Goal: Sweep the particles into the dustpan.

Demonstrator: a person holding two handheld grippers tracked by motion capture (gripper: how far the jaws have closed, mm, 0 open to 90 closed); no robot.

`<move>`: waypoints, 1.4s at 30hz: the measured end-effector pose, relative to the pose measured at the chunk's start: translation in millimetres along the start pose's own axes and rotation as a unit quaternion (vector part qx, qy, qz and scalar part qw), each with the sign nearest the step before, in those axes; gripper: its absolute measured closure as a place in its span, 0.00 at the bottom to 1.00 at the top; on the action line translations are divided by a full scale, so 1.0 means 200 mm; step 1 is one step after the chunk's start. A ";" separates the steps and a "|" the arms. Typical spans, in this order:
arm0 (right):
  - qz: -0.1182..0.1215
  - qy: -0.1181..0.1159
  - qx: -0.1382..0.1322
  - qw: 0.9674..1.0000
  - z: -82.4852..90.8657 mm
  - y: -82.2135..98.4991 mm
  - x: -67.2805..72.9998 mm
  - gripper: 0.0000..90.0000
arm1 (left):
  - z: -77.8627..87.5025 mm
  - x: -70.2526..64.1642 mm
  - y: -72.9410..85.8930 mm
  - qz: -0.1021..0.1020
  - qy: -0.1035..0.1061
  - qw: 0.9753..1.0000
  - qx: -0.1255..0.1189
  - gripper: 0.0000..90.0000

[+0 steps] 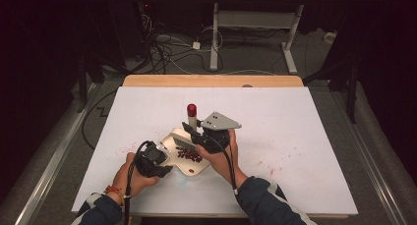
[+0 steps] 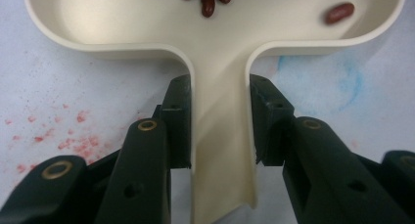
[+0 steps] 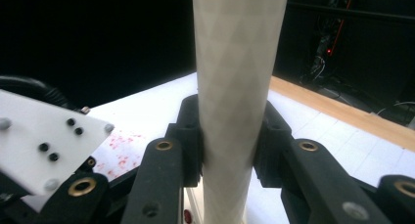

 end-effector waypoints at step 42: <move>0.025 0.028 0.064 0.997 0.69 0.13 -0.45 0.78 | 0.01 -0.06 0.06 -0.038 0.000 0.999 0.021 0.71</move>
Point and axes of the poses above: each handheld gripper's, and its own axes: z roughly backward along the jaws, y roughly out of its underside, x roughly to its left, the point moved 2 cm from there along -z, roughly forward along the jaws, and after that the axes turned 10 degrees about y, right-handed, at the moved point
